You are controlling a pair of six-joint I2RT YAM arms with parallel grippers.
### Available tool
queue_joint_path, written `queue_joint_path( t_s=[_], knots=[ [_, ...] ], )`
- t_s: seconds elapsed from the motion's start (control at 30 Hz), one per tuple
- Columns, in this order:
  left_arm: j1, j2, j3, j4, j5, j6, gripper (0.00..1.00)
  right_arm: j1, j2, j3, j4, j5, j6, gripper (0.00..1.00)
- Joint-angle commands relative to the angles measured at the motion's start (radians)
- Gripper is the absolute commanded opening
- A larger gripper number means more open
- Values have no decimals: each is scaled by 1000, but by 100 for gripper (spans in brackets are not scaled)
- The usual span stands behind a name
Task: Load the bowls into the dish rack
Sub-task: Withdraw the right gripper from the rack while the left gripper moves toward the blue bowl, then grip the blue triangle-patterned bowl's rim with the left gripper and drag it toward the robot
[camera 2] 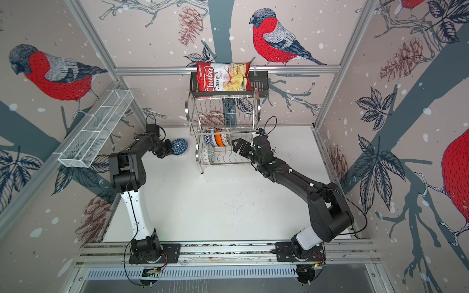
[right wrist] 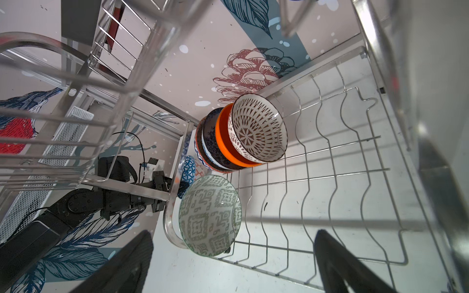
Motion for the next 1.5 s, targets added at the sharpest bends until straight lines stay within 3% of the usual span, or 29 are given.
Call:
queue_joint_path(
  t_s=[0.0, 0.27, 0.63, 0.9, 1.13, 1.47],
  knots=[
    [0, -26, -15, -42, -34, 21, 0, -1, -3, 2, -17, -24, -8, 100],
    [-4, -177, -147, -34, -20, 18, 0, 11, -93, -80, -29, -23, -20, 100],
    [-50, -603, -595, 40, 81, 8, 0, 41, -162, -126, -109, -8, -126, 100],
    [-101, -901, -885, 115, 173, -70, 0, 74, -174, -166, -108, 37, -81, 100],
    [-222, -1020, -996, 166, 207, -122, 0, 158, -205, -191, -141, 185, 26, 100],
    [-422, -1081, -1085, 270, 148, -256, 0, 285, -337, -254, -282, 370, 187, 100]
  ],
)
